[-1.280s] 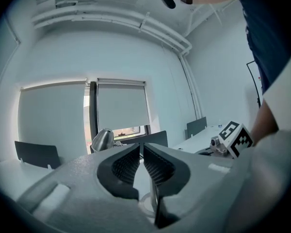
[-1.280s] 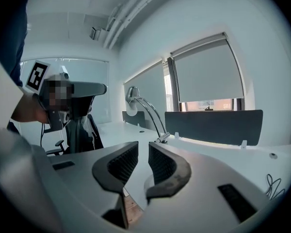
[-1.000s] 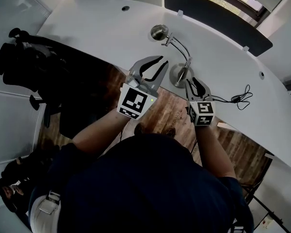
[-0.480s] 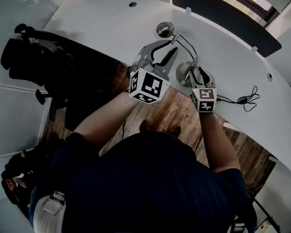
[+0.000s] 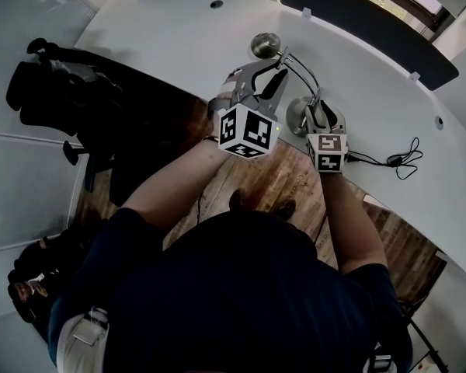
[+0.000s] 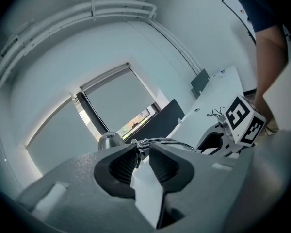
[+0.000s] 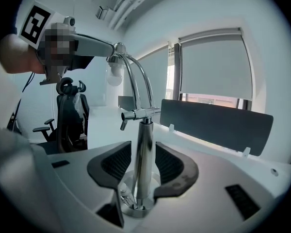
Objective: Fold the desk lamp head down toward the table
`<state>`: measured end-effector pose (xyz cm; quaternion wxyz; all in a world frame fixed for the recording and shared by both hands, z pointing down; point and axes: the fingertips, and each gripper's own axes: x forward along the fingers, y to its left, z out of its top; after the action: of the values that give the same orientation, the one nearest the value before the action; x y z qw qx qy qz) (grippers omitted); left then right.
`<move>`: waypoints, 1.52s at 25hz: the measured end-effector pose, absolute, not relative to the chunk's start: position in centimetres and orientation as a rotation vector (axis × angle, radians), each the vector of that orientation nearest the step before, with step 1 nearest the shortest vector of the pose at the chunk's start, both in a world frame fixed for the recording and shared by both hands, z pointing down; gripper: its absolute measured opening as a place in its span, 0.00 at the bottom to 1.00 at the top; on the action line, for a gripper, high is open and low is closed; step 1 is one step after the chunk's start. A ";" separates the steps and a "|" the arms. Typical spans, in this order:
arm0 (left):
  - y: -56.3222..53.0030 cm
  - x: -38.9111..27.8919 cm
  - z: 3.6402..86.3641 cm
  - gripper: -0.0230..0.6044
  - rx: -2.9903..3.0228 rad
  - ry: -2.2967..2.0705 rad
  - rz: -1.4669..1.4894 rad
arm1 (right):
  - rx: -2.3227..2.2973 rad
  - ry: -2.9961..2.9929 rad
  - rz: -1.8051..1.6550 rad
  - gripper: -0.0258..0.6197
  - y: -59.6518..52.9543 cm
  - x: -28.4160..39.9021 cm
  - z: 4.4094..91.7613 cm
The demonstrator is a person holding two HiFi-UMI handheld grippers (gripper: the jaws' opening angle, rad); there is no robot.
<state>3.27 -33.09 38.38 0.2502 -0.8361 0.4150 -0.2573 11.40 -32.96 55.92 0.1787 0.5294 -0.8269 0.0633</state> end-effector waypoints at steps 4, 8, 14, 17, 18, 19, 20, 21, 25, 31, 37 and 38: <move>-33.4 3.1 38.4 0.11 -2.265 1.144 -0.708 | 1.516 -2.342 0.182 0.22 -33.4 11.4 56.2; -33.3 3.2 38.4 0.11 -2.278 1.144 -0.693 | 1.519 -2.349 0.177 0.22 -33.4 11.6 56.2; -33.4 3.0 38.4 0.11 -2.294 1.157 -0.673 | 1.515 -2.345 0.183 0.22 -33.4 11.5 56.2; -33.8 2.5 39.2 0.11 -2.316 1.195 -0.701 | 1.522 -2.349 0.184 0.22 -33.5 11.9 56.3; -34.1 2.0 39.7 0.11 -2.338 1.216 -0.702 | 1.521 -2.352 0.182 0.22 -33.5 11.9 56.2; -34.3 1.4 40.1 0.11 -2.363 1.235 -0.697 | 1.520 -2.354 0.180 0.22 -33.5 11.8 56.2; -34.5 1.0 40.5 0.11 -2.384 1.249 -0.687 | 1.517 -2.354 0.179 0.22 -33.4 11.7 56.2; -34.6 0.8 40.6 0.11 -2.399 1.258 -0.675 | 1.515 -2.353 0.179 0.22 -33.4 11.7 56.2; -35.3 -0.2 42.2 0.11 -2.438 1.315 -0.689 | 1.514 -2.348 0.180 0.22 -33.5 11.7 56.2; -36.5 -2.1 46.0 0.11 -2.578 1.457 -0.656 | 1.515 -2.356 0.198 0.22 -33.5 11.6 56.1; -37.2 -2.6 50.1 0.11 -2.620 1.499 -0.744 | 1.512 -2.347 0.208 0.22 -33.5 11.6 56.3; -37.3 -2.5 50.9 0.11 -2.627 1.494 -0.772 | 1.513 -2.345 0.208 0.22 -33.6 11.6 56.3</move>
<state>-2.49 -37.28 50.95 0.0111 -0.8422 0.4789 -0.2476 11.64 -33.55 56.27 0.1707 0.5326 -0.8258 0.0732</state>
